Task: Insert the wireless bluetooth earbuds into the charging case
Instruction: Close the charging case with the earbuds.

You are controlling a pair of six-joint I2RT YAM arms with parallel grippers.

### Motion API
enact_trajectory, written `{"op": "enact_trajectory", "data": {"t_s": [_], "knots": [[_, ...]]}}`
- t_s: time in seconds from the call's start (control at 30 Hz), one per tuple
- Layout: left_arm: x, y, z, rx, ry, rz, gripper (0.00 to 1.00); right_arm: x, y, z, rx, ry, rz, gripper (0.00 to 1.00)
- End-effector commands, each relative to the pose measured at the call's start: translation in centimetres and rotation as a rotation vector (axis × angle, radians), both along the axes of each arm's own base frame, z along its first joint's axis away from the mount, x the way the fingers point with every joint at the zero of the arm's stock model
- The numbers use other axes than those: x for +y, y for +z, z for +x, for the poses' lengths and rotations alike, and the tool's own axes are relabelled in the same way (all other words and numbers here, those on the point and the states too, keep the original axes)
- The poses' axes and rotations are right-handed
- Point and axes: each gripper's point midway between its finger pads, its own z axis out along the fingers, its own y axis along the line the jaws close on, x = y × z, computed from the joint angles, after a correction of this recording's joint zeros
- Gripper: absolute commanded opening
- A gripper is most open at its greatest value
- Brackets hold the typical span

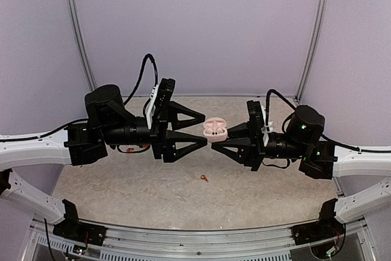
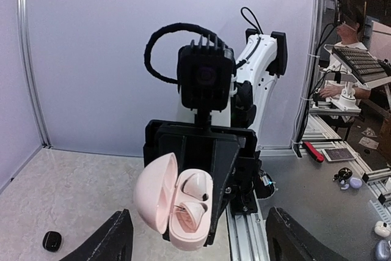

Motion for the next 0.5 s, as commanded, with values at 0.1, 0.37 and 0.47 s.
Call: {"op": "enact_trajectory", "data": {"t_s": [0.1,0.37,0.47], "knots": [[-0.9,0.9,-2.5,-0.103,-0.074,-0.002,0.70,0.1,1.0,-0.1,0.001,-0.003,0.020,0.00],[-0.3,1.7,-4.5,-0.163,-0.111,-0.034,0.67,0.1,0.5,0.2,0.012,-0.014,0.016,0.00],[-0.2,1.7,-4.6,-0.174,-0.099,-0.032,0.66,0.1,0.5,0.3,0.016,-0.018,0.017,0.00]]}}
